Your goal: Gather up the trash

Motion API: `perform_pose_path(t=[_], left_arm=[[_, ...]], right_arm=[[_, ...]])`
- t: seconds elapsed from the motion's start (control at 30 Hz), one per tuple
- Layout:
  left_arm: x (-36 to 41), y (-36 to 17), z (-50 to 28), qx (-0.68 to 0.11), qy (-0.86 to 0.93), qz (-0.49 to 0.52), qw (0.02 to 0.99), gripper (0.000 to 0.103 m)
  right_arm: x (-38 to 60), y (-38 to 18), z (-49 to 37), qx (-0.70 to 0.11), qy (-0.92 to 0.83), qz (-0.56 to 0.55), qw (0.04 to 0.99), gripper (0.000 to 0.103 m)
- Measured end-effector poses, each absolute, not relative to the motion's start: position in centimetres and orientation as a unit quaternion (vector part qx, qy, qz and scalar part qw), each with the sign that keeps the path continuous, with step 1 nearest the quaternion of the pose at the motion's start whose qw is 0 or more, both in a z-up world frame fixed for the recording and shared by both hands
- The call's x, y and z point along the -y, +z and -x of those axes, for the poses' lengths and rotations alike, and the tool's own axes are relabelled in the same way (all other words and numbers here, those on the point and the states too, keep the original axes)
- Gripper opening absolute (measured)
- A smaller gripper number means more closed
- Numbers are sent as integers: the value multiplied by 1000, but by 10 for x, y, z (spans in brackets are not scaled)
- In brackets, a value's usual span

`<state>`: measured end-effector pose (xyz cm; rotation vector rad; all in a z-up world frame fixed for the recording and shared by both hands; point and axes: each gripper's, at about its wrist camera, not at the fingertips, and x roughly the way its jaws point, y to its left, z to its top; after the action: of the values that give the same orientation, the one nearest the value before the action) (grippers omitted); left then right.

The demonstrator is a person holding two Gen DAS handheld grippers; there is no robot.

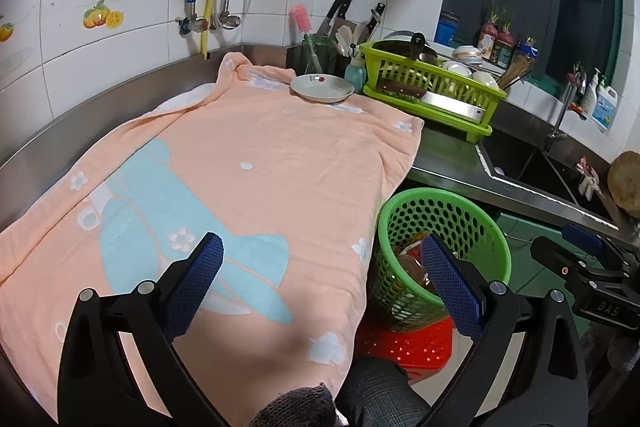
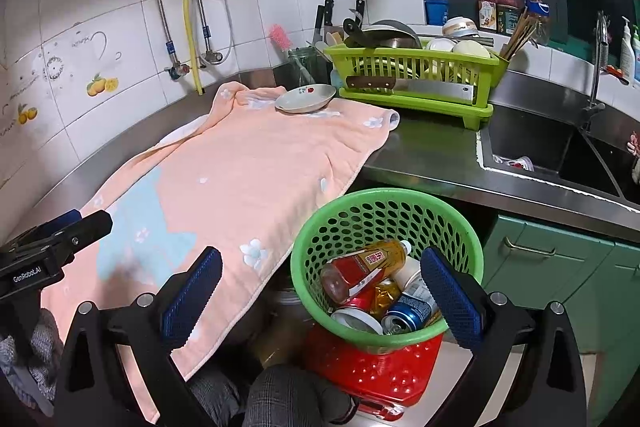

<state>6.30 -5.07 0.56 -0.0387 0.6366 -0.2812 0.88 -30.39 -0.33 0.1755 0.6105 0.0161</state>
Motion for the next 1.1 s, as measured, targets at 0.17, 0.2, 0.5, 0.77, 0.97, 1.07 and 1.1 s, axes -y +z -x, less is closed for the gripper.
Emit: perform_pose_path(t=[0.17, 0.2, 0.5, 0.77, 0.97, 1.07, 1.1], left_arm=[[51, 5, -64, -312, -139, 19, 940, 98], [51, 6, -64, -313, -139, 19, 939, 98], [53, 6, -61, -313, -141, 21, 939, 98], [54, 5, -62, -315, -142, 20, 938, 98], [55, 4, -61, -318, -143, 19, 937, 98], [56, 3, -61, -320, -144, 20, 936, 98], [56, 3, -62, -321, -146, 20, 936, 98]], right_arm=[[304, -3, -10, -299, 7, -86, 950, 96], [304, -3, -10, -299, 6, -86, 950, 96], [306, -2, -10, -297, 6, -86, 951, 96], [308, -1, -10, -297, 8, -86, 951, 96], [307, -1, -10, -298, 9, -88, 950, 96], [305, -1, -10, -299, 9, -84, 950, 96], [304, -1, -10, -299, 10, -85, 951, 96]])
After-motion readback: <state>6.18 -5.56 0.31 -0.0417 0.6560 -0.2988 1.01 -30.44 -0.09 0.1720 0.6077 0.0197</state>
